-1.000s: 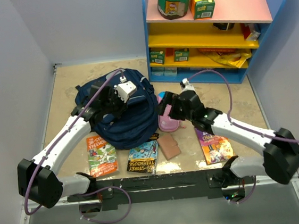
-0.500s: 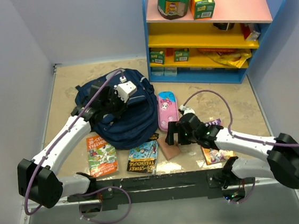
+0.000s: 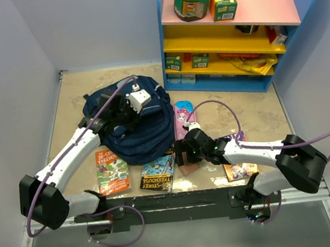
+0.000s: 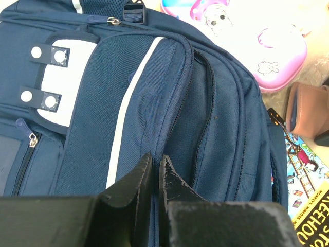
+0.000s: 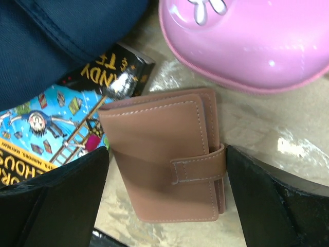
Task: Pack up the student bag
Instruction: Pick up the stationery from the center of the board.
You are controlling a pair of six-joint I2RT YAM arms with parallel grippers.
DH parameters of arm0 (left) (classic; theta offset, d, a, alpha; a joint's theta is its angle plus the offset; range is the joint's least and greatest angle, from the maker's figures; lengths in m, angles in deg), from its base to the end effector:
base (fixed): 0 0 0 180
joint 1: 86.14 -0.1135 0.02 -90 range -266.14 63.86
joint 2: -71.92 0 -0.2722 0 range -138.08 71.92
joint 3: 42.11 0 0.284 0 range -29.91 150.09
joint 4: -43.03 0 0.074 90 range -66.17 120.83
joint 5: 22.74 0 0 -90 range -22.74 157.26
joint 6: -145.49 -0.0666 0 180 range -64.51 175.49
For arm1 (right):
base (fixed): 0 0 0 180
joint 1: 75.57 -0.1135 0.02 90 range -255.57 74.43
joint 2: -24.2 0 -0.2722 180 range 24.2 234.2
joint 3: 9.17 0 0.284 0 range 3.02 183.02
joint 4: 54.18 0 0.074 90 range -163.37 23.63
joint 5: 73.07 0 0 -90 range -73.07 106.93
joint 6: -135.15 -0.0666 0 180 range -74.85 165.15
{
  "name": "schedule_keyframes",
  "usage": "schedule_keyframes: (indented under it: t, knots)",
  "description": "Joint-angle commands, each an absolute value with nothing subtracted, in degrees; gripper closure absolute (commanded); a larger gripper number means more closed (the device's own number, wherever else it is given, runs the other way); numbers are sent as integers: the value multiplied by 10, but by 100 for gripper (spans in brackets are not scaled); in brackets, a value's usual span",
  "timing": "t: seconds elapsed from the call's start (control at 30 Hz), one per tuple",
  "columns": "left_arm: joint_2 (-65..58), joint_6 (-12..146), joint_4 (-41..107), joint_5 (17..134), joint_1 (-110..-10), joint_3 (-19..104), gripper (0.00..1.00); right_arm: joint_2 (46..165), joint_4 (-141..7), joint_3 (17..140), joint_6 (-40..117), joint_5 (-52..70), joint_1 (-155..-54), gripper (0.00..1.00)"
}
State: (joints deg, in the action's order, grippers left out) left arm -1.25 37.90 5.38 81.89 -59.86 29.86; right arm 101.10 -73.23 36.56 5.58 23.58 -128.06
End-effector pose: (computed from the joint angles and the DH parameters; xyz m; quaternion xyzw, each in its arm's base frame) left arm 0.2911 -0.1625 0.2813 0.3852 0.8094 -0.1470 0.4182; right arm 0.1833 0.2261 0.1239 -0.0860 0.9350 0.2066 0.2751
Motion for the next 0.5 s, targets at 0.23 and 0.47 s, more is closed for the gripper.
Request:
schedule_keyframes:
  t: [0.23,0.47]
  knots:
    - [5,381,82,847,-595,308,100,1079,-751,371,32,312,-1338,1]
    - [0,383,84,851,-595,308,100,1029,-738,362,10,320,-1337,48]
